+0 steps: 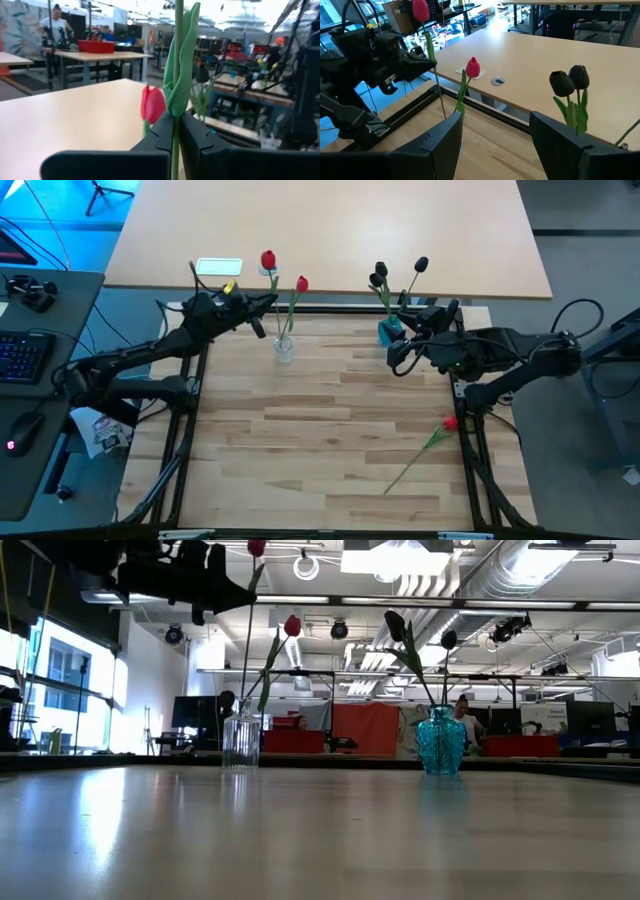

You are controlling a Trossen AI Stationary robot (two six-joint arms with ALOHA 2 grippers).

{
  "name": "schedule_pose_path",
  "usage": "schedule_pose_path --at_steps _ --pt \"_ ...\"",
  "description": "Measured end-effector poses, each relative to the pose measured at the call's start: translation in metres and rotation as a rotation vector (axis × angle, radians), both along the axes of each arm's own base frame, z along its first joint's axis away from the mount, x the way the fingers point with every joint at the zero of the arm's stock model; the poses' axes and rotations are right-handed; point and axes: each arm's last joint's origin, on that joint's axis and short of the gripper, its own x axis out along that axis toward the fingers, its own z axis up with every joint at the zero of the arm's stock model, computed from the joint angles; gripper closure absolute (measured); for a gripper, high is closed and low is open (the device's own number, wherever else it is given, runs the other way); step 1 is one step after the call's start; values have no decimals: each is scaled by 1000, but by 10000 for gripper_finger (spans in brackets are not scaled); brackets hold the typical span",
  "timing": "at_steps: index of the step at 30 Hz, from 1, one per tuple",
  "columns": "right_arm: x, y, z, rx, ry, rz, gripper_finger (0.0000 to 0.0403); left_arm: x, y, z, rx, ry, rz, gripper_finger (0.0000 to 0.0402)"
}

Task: Sort flowers into vase by color
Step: Put the left red flower into the transparent vase

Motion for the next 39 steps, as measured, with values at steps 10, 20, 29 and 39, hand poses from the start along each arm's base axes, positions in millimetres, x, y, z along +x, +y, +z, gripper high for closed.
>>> schedule_pose_path --at_steps 10,20,29,39 --pt "0 0 -1 -1 7 0 176 7 5 -10 -7 44 -3 401" --pt "-1 0 -2 -5 25 0 176 5 2 -13 -1 123 -7 397" --pt "-1 0 -2 0 26 9 176 -2 -3 -8 15 129 -8 351" --pt "-5 0 -1 21 33 46 176 -23 -20 -6 -73 217 -45 260"
